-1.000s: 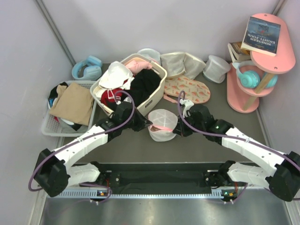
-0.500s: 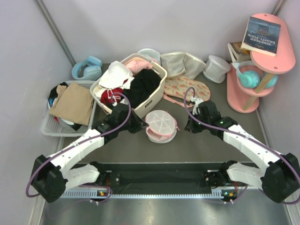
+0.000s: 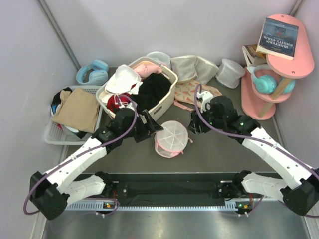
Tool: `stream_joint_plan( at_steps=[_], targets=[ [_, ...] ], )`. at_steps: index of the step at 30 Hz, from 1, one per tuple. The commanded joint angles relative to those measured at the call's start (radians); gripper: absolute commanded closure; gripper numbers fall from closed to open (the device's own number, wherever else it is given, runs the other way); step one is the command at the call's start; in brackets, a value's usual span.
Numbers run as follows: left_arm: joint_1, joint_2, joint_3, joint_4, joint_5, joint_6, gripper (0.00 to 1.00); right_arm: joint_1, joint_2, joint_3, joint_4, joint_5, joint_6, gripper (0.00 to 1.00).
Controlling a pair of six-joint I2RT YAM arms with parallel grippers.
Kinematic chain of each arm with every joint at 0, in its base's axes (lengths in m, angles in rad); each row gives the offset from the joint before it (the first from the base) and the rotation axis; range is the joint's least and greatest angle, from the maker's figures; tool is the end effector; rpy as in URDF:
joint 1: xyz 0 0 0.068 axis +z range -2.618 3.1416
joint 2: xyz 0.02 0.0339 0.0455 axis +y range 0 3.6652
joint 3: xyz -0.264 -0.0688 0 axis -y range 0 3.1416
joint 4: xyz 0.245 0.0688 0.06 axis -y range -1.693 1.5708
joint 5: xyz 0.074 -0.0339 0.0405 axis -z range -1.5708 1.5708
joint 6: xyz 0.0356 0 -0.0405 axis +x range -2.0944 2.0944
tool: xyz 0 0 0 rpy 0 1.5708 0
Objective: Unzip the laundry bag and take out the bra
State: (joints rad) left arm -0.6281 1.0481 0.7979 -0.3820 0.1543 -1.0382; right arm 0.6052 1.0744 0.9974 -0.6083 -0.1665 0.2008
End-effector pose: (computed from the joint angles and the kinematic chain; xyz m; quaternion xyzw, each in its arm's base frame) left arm 0.1817 -0.1387 0.2752 -0.1469 0.8777 -0.3799 0.2524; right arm 0.1838 0.1344 0.3176 -0.2157 0.8749 0.2366 0.3633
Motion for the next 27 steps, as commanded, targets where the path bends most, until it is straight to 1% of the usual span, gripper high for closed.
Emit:
stream_joint_plan(
  at_steps=[1, 2, 3, 5, 6, 9, 12, 13, 14, 17, 22, 27],
  targets=[
    [0.008, -0.079, 0.086, -0.095, -0.122, 0.055, 0.12, 0.125, 0.038, 0.079, 0.028, 0.031, 0.002, 0.42],
    [0.010, -0.089, 0.089, -0.130, -0.197, 0.031, 0.12, 0.151, 0.074, 0.087, 0.047, 0.056, 0.021, 0.41],
    [0.008, -0.111, 0.086, -0.197, -0.226, 0.020, 0.12, 0.197, 0.094, 0.093, 0.057, 0.065, 0.034, 0.41],
    [0.010, -0.141, 0.072, -0.247, -0.280, -0.017, 0.12, 0.238, 0.162, 0.112, 0.087, 0.096, 0.075, 0.39],
    [0.010, -0.173, 0.067, -0.264, -0.326, -0.029, 0.12, 0.278, 0.183, 0.119, 0.093, 0.107, 0.084, 0.36],
    [0.010, -0.242, 0.052, -0.317, -0.395, -0.052, 0.12, 0.358, 0.278, 0.162, 0.102, 0.160, 0.111, 0.33],
    [0.011, -0.287, 0.054, -0.374, -0.432, -0.053, 0.11, 0.425, 0.378, 0.248, 0.067, 0.234, 0.117, 0.31],
    [0.011, -0.292, 0.061, -0.402, -0.433, -0.042, 0.11, 0.441, 0.422, 0.265, 0.050, 0.284, 0.117, 0.31],
    [0.010, -0.293, 0.064, -0.417, -0.433, -0.036, 0.11, 0.470, 0.444, 0.282, 0.045, 0.304, 0.121, 0.31],
    [0.010, -0.296, 0.075, -0.466, -0.435, -0.011, 0.11, 0.502, 0.512, 0.337, 0.027, 0.373, 0.153, 0.30],
    [0.011, -0.319, 0.093, -0.503, -0.455, 0.006, 0.10, 0.533, 0.614, 0.428, -0.017, 0.481, 0.189, 0.31],
    [0.011, -0.333, 0.092, -0.514, -0.429, 0.012, 0.10, 0.544, 0.708, 0.519, -0.076, 0.544, 0.210, 0.32]
  ],
)
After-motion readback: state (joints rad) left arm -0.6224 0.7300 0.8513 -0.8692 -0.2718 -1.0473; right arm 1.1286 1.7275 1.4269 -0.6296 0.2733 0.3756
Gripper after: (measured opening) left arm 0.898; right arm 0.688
